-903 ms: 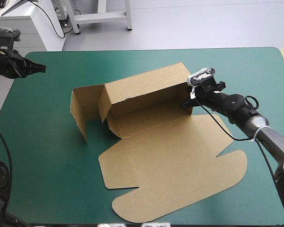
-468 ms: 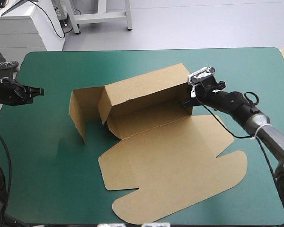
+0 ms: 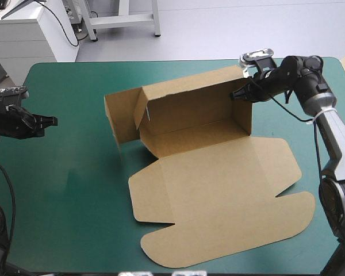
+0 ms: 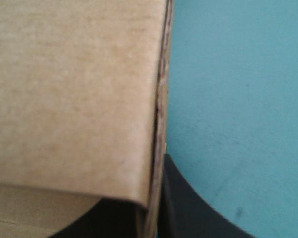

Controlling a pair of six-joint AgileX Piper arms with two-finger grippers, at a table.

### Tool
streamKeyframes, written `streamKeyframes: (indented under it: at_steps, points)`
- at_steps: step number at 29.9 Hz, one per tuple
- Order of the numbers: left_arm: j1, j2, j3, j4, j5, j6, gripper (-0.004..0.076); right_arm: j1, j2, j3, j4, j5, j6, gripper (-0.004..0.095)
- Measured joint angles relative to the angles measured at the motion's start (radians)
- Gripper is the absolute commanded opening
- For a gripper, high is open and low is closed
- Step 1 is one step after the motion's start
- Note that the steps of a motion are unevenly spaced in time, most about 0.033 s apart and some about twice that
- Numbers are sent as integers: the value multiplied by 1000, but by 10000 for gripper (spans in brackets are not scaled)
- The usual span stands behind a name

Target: Fold the box

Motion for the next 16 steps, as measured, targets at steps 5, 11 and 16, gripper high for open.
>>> streamKeyframes:
  at_steps: [5,11,16]
  points:
    - [0,0,1,-1,0,0,-8,1,-5,-156,-134,169,177,0]
    - [0,0,1,-18,10,0,-8,3,-6,-159,-116,202,239,1]
    - [0,0,1,-53,9,0,-8,7,-63,-44,-94,201,249,1]
